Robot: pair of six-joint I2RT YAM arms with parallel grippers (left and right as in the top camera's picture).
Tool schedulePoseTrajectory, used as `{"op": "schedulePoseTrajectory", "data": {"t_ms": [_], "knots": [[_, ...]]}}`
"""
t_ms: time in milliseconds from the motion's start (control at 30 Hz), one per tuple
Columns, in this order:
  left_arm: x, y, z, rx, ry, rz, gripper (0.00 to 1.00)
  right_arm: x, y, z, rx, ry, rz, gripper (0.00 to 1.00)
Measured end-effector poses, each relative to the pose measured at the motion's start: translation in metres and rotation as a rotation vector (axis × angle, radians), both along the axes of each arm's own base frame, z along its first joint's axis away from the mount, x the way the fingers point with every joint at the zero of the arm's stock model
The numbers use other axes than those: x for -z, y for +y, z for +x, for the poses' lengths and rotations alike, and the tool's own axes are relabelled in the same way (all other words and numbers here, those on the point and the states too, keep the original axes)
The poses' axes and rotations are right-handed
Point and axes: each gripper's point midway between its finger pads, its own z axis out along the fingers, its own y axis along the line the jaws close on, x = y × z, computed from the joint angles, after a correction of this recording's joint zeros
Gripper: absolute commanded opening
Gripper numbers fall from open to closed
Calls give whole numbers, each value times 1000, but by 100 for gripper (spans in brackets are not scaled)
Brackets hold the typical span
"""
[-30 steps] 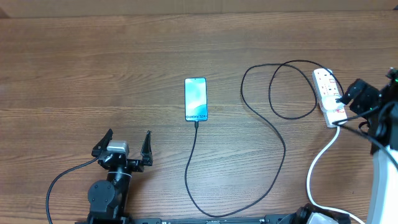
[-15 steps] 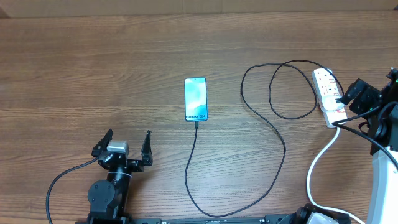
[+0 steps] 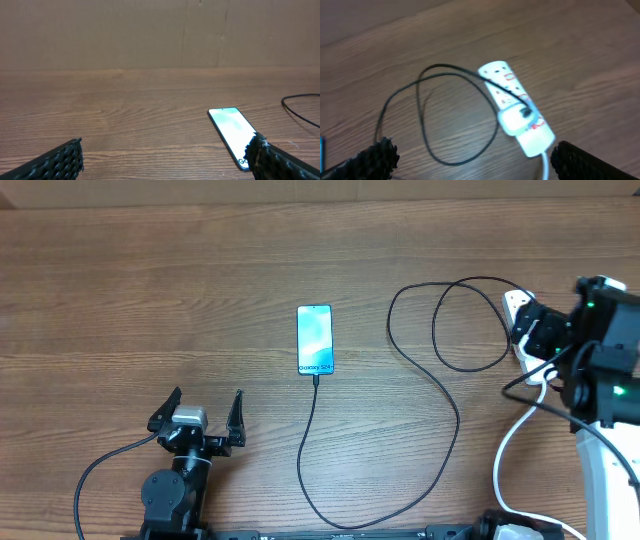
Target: Plug charger to phone and switch on socket
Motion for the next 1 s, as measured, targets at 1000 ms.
{"op": "schedulePoseTrajectory", "data": {"t_ms": [1000], "knots": [[0, 0, 0, 0, 0, 0, 100, 133, 120, -12, -481, -361, 167, 100]]}}
